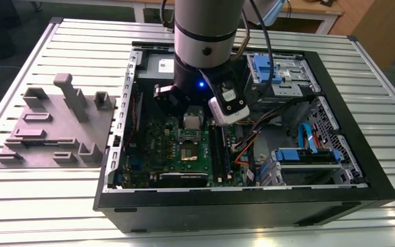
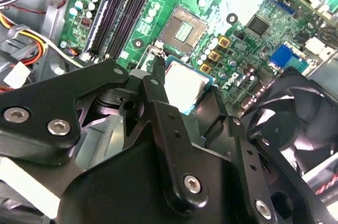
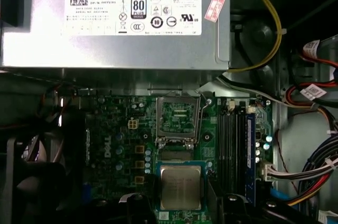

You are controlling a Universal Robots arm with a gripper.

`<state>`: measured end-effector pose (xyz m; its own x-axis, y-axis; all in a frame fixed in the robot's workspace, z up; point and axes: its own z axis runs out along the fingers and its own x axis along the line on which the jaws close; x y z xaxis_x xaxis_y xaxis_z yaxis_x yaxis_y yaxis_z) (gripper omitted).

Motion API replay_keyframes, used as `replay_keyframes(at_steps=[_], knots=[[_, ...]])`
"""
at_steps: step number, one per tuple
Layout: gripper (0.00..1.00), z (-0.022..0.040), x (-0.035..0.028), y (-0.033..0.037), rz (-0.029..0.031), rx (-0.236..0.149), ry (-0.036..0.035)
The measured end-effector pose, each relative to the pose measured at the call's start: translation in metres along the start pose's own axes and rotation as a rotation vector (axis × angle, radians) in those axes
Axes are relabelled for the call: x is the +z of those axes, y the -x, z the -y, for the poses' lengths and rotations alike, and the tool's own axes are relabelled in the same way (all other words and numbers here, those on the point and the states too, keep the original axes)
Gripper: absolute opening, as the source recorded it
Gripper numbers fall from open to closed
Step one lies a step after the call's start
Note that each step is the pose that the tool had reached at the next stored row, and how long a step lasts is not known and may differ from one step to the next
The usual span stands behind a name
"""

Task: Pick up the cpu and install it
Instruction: 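Place the cpu into insertion slot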

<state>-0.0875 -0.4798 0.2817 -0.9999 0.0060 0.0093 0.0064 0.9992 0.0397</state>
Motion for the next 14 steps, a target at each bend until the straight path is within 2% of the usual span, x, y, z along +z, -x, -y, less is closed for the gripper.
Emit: replay_keyframes(at_steps=[5, 14], knots=[[0.47, 0.0048, 0.0085, 0.0001, 0.0001, 0.000, 0.0003], [0.47, 0.0049, 0.0102, 0.0002, 0.0001, -0.001, 0.0001]])
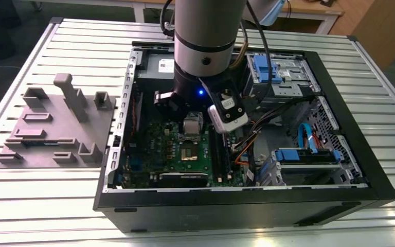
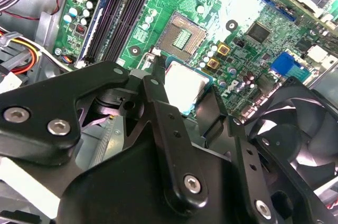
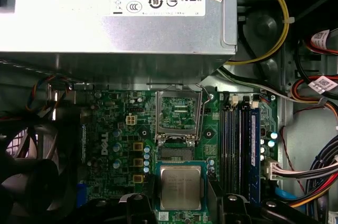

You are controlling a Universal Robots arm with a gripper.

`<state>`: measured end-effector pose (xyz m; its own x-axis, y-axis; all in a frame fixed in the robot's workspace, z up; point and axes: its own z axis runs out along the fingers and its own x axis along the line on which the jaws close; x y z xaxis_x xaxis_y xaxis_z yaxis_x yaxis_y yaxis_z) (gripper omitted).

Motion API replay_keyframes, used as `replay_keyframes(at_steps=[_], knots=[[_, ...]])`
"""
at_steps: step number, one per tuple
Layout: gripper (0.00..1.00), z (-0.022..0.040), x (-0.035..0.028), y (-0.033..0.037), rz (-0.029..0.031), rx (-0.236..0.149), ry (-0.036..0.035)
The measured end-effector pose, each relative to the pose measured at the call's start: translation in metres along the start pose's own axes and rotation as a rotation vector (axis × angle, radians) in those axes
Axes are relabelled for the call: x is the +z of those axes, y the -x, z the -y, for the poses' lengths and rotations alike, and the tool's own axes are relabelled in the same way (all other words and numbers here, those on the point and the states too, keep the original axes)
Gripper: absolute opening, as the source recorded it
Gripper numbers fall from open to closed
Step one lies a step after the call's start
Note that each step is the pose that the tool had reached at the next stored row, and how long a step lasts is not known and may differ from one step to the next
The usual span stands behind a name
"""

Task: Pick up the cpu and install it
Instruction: 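Place the cpu into insertion slot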

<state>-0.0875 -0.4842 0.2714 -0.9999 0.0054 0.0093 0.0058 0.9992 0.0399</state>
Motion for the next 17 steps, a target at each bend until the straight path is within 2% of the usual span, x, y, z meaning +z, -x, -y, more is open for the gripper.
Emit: replay_keyframes(at_steps=[7, 8, 11, 13, 17], knots=[[0.47, 0.0000, 0.0003, 0.0000, 0.0001, 0.000, -0.0005], [0.47, -0.0001, 0.0006, 0.0001, 0.0003, 0.000, -0.0032], [0.47, 0.0001, 0.0022, 0.0001, 0.0002, 0.000, -0.0236], [0.47, 0.0002, 0.0046, 0.0001, 0.0002, 0.000, -0.0310], [0.47, 0.0005, 0.0119, 0.0001, 0.0002, 0.000, -0.0321]])
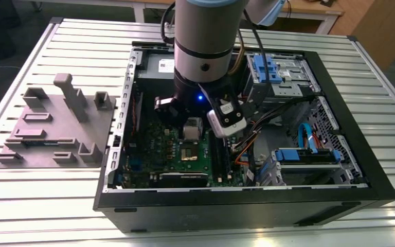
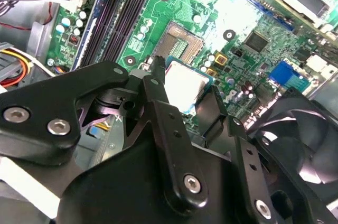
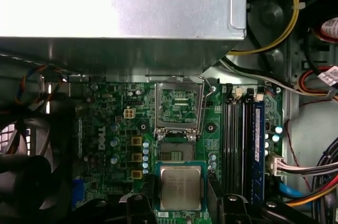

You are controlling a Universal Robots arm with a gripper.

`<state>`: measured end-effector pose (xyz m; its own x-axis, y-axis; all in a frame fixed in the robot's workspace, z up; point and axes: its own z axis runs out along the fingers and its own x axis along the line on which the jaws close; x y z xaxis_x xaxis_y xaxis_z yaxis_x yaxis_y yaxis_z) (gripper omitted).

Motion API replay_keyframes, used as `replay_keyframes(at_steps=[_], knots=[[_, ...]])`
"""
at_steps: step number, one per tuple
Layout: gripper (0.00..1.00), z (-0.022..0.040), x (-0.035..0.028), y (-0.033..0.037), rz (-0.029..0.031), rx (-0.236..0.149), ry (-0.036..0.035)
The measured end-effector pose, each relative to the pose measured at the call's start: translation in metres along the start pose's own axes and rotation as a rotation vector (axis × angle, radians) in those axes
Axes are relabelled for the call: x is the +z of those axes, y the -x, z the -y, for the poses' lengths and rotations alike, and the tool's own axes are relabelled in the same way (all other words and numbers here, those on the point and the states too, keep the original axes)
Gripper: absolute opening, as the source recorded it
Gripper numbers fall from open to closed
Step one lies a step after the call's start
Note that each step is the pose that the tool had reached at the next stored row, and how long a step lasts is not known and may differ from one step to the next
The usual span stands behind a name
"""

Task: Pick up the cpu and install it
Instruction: 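Place the cpu into insertion slot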

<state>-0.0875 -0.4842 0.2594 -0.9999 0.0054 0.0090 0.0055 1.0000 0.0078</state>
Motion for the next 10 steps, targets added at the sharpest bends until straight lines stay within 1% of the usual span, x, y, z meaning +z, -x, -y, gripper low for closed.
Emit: replay_keyframes(at_steps=[9, 10], knots=[[0.47, 0.0001, 0.0162, 0.0001, -0.0001, 0.000, 0.0000], [0.47, 0.0001, 0.0171, 0.0002, -0.0002, 0.000, 0.0000]])
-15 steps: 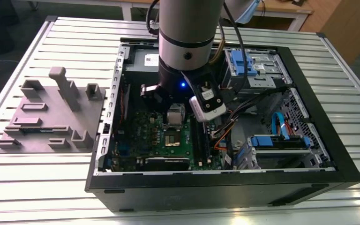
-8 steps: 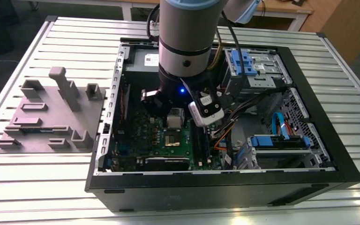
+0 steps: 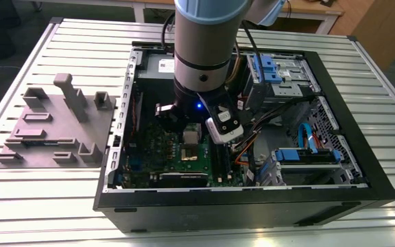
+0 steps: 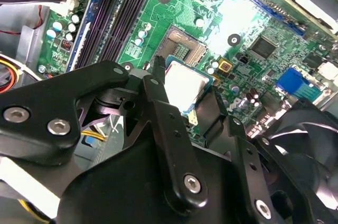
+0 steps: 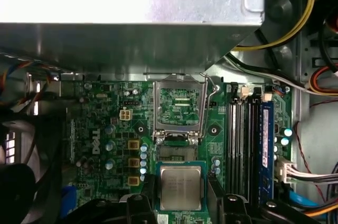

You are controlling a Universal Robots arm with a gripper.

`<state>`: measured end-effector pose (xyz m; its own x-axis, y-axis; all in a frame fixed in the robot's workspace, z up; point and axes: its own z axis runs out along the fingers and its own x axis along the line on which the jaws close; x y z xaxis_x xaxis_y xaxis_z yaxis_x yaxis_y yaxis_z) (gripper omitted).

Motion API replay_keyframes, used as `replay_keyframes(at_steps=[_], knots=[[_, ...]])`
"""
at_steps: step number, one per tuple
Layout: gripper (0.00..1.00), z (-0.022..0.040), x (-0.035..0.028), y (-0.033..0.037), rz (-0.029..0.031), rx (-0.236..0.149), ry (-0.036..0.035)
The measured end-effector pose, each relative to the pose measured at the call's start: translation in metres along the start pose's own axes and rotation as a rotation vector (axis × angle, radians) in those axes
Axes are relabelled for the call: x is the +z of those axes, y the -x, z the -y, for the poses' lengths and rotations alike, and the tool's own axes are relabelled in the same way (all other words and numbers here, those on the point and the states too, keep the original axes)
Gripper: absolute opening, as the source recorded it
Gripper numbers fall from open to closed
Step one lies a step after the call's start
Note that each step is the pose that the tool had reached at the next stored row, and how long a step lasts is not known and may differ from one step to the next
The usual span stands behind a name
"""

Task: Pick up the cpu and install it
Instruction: 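Place the cpu into insertion slot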

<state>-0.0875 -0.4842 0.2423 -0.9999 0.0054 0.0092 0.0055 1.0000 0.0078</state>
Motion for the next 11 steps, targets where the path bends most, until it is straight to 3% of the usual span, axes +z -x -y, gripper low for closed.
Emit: replay_keyframes(at_steps=[11], knots=[[0.47, 0.0000, 0.0006, 0.0000, -0.0001, 0.000, -0.0001]])
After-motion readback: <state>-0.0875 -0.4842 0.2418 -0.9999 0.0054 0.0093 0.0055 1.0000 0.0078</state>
